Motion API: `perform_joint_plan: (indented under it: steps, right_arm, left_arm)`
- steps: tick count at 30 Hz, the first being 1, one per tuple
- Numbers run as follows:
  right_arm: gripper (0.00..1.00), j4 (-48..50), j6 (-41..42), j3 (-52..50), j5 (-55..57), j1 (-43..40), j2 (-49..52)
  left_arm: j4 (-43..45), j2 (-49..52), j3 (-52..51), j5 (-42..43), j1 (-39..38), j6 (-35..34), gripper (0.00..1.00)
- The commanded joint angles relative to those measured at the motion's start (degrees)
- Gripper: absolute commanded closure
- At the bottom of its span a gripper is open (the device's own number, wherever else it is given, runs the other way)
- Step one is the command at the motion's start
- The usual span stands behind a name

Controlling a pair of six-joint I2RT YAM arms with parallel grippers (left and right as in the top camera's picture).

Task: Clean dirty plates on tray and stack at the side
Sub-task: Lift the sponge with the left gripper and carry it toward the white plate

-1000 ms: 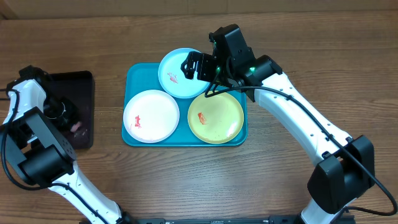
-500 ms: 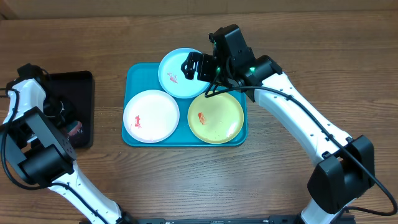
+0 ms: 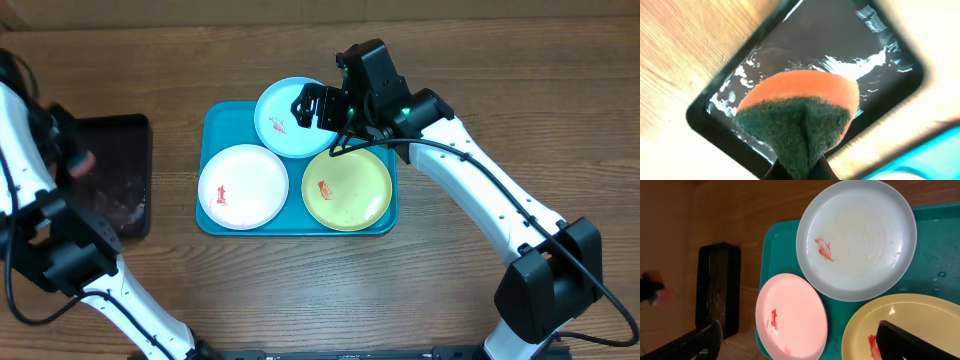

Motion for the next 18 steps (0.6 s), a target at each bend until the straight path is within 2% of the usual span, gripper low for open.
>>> perform_joint_plan:
  steps: [1, 3, 7, 9, 12, 18]
  right_arm:
    - [0.0, 0.48, -0.2, 1.29, 1.01, 0.24, -0.66]
    - [0.0, 1.33, -0.17, 1.29, 2.34, -0.09, -0.66]
    - [0.0, 1.49, -0.17, 1.29, 2.36, -0.07, -0.66]
    - [0.0, 1.14, -0.2, 1.29, 2.38, -0.07, -0.66]
    - [0.0, 0.59, -0.2, 1.29, 2.56, -0.07, -0.66]
    - [0.0, 0.2, -0.17, 1.29, 3.93, -0.17, -0.66]
  left_arm:
    - [-2.58, -0.76, 6.95, 4.35, -0.42, 0.2, 0.96]
    - [-0.9, -0.24, 3.78, 2.6, -1.6, 0.2, 0.96]
    - [11.91, -0.09, -14.69, 0.72, -3.93, 0.59, 0.96]
    - [15.28, -0.09, -19.91, 1.18, -4.22, 0.85, 0.96]
    - [13.05, -0.48, -16.96, 1.2, -3.34, 1.11, 0.96]
    - [-3.26, -2.84, 3.69, 1.42, -0.15, 1.09, 0.96]
